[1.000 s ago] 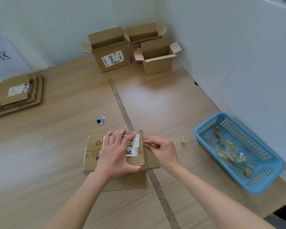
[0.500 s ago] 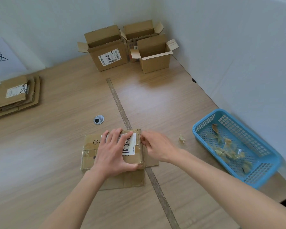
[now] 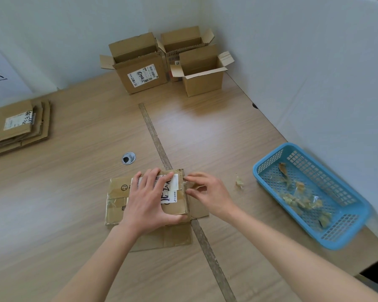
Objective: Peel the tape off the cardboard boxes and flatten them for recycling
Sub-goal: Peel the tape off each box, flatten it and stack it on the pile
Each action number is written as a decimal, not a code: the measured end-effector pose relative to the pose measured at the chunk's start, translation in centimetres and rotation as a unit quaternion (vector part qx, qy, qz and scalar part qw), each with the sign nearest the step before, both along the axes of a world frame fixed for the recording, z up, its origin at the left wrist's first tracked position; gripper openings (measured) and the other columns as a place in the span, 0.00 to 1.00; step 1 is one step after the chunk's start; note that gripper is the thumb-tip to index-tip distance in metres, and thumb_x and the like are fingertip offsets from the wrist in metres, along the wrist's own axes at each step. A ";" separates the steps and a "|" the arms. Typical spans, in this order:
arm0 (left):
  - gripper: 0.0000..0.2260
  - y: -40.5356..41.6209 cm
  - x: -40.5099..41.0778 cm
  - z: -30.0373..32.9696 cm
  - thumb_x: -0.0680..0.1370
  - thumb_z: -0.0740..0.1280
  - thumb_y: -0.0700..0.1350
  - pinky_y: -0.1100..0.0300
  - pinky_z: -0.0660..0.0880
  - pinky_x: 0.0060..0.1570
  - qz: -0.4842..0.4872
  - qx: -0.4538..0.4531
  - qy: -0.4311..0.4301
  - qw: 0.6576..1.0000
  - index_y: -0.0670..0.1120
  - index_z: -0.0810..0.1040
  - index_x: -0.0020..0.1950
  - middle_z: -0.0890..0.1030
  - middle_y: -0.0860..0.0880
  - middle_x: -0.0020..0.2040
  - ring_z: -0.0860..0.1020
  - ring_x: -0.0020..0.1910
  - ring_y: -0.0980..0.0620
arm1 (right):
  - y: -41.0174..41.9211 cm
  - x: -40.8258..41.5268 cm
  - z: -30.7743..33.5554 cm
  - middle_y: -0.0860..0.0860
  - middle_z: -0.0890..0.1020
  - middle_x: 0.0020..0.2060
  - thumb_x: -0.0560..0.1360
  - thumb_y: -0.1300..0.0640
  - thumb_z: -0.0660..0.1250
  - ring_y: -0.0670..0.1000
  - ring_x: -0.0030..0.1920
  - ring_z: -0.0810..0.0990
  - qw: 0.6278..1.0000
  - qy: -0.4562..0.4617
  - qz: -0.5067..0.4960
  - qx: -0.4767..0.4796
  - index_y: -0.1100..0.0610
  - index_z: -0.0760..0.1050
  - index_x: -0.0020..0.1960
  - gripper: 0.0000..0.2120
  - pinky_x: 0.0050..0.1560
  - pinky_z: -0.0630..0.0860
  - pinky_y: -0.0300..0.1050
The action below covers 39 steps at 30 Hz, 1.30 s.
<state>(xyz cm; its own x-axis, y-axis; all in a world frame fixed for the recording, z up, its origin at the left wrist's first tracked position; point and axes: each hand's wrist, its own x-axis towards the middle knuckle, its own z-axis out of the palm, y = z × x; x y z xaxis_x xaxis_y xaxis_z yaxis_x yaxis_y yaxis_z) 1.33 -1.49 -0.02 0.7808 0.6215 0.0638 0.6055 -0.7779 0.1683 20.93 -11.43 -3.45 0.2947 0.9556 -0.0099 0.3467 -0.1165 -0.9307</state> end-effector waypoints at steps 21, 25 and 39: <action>0.52 0.0 0.1 0.0 0.59 0.61 0.84 0.39 0.53 0.77 0.013 -0.012 -0.002 1.000 0.53 0.67 0.75 0.68 0.47 0.71 0.66 0.74 0.44 | 0.1 -1.7 -1.6 0.45 0.85 0.48 0.75 0.60 0.75 0.45 0.47 0.83 0.968 0.235 -0.086 0.032 0.51 0.85 0.56 0.11 0.52 0.80 0.42; 0.52 0.0 0.0 0.0 0.59 0.62 0.83 0.39 0.55 0.76 0.012 -0.010 -0.004 1.000 0.53 0.68 0.74 0.68 0.47 0.71 0.67 0.74 0.44 | 0.0 -2.3 -1.7 0.51 0.86 0.48 0.74 0.62 0.76 0.53 0.50 0.84 0.962 0.250 -0.104 0.037 0.57 0.85 0.50 0.05 0.57 0.81 0.51; 0.52 0.1 0.0 0.2 0.59 0.59 0.85 0.39 0.56 0.76 0.018 -0.001 0.003 1.000 0.53 0.68 0.74 0.69 0.47 0.71 0.66 0.74 0.46 | 1.0 -2.5 -0.8 0.47 0.81 0.38 0.81 0.59 0.66 0.43 0.38 0.76 0.989 0.133 -0.060 -0.004 0.50 0.77 0.48 0.05 0.39 0.73 0.41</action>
<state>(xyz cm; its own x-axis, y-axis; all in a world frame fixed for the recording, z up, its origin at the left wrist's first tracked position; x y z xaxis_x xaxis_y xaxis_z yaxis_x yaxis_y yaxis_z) 1.37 -1.37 0.18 0.7579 0.6499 0.0576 0.6347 -0.7548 0.1656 18.41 -10.47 -4.24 0.3918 0.9134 -0.1099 0.0739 -0.1503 -0.9859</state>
